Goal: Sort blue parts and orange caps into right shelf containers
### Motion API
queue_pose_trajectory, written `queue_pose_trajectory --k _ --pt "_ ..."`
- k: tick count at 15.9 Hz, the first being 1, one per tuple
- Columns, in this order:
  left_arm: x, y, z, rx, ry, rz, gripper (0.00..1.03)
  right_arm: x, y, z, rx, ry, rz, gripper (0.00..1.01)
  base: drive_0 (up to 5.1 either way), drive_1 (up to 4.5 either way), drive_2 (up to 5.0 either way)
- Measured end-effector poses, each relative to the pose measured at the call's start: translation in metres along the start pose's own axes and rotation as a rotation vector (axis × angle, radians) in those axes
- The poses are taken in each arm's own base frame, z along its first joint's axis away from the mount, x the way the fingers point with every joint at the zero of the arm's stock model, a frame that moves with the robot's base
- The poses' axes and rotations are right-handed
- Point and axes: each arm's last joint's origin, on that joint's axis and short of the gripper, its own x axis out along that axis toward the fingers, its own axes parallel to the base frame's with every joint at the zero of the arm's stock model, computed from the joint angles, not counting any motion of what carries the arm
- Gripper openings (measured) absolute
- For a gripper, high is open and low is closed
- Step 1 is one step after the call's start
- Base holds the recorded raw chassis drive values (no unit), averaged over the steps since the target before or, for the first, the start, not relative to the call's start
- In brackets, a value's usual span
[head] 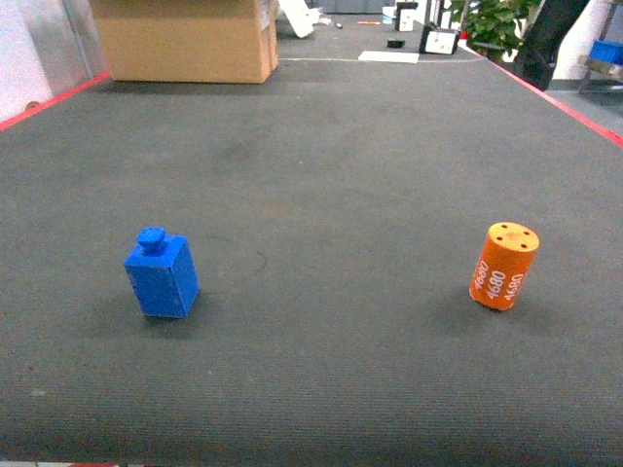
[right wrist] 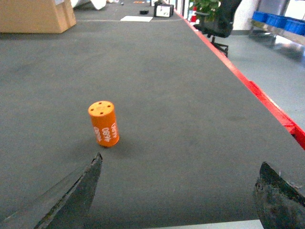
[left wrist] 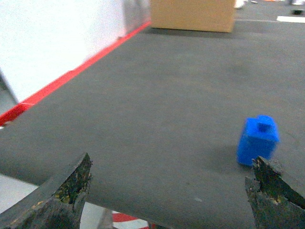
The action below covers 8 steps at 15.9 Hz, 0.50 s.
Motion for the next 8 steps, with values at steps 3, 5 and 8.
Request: queue_pose_trajectory --k 3,5,8 --pt "0.016 -0.021 0.027 -0.043 -0.076 0.026 0.98 0.002 0.007 0.014 0.029 -0.058 -0.012 0.98 0.0 0.00 0.0" --pt "0.043 -0.043 0.038 -0.043 -0.080 -0.055 0.98 0.019 0.016 0.028 0.028 -0.073 0.022 0.98 0.0 0.00 0.0" --pt "0.101 -0.082 0.043 -0.014 -0.001 -0.162 0.98 0.077 0.034 0.061 0.041 -0.063 0.112 0.98 0.0 0.00 0.0"
